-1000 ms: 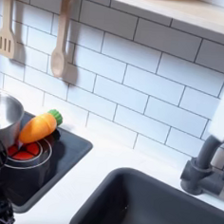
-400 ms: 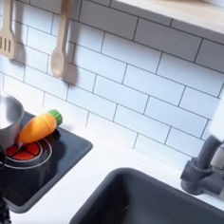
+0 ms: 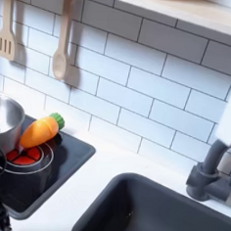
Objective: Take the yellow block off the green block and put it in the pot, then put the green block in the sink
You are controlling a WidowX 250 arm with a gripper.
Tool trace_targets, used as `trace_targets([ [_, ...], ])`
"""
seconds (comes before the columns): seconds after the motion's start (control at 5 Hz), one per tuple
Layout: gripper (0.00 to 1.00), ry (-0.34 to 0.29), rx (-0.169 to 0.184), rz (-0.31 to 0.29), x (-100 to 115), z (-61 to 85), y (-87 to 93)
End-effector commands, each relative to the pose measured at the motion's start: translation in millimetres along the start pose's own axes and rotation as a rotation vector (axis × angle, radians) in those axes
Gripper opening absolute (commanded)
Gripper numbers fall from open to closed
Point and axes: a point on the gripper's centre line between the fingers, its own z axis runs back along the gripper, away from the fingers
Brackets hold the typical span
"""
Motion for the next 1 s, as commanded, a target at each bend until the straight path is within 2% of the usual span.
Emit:
trace_targets([
  [0.0, 1.00, 0.001, 0.001, -0.002, 0, 0.0, -0.1],
  [0.2, 1.00, 0.000, 0.000, -0.001, 0, 0.0, -0.3],
  [0.4, 1.00, 0.013, 0.000, -0.024, 3, -8.5, 3.4],
  [0.6, 1.00, -0.021, 0.000, -0.013, 16, -8.3, 2.2],
  [0.8, 1.00, -0.024, 0.001, -0.011, 20, -8.9, 5.4],
])
